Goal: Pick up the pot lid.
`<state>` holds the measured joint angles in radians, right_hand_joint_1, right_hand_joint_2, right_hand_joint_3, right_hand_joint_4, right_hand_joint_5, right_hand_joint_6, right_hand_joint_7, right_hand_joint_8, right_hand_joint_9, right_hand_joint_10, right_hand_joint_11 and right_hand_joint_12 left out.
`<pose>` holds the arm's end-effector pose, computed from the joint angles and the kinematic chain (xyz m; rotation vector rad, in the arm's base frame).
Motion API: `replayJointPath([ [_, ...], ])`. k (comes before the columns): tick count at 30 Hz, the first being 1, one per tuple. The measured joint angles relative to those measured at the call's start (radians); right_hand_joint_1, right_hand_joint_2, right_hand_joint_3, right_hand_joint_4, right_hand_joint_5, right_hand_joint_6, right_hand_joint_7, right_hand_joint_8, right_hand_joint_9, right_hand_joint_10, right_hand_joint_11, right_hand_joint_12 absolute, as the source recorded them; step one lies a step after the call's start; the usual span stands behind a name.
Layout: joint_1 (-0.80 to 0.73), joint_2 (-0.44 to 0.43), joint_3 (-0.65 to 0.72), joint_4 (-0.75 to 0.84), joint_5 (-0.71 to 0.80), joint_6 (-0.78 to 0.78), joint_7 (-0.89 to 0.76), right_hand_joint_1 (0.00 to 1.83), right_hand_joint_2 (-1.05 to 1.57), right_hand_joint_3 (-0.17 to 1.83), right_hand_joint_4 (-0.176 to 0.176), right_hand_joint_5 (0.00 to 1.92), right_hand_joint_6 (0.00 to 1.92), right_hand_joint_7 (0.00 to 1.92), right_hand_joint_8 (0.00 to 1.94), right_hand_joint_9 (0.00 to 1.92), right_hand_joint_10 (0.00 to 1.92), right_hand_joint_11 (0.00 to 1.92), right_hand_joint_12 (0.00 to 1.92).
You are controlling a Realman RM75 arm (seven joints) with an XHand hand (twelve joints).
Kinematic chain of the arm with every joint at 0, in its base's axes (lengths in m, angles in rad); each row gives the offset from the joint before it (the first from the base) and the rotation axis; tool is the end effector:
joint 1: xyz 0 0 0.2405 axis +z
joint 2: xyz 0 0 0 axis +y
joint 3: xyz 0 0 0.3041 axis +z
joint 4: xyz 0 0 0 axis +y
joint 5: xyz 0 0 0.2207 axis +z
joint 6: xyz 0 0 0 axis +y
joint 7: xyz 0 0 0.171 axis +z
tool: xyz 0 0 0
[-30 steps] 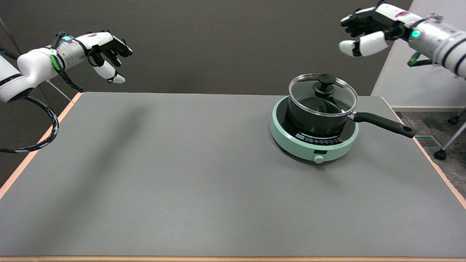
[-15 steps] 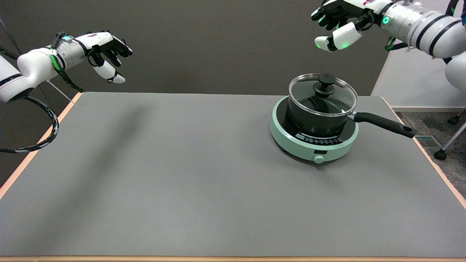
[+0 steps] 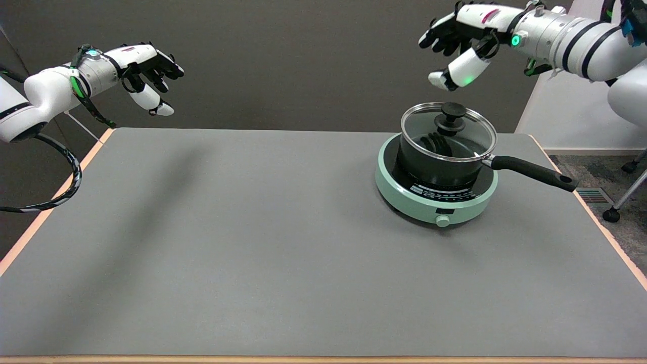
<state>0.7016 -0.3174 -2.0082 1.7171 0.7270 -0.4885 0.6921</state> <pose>-0.0190 -0.4329 0.4694 1.5680 -0.1369 0.0017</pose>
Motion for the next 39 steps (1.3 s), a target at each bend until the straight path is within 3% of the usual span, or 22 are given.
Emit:
replayJointPath([
  [17,0.044,0.007,-0.032,0.069,0.053,-0.18,-0.16,0.8,0.45,0.95,0.043,0.42,0.18,0.52,0.19,0.54,0.39,0.49,1.19],
  [39,-0.028,0.008,0.002,0.076,-0.053,-0.269,-0.232,0.74,0.45,0.94,0.053,0.41,0.18,0.49,0.17,0.52,0.34,0.48,1.09],
])
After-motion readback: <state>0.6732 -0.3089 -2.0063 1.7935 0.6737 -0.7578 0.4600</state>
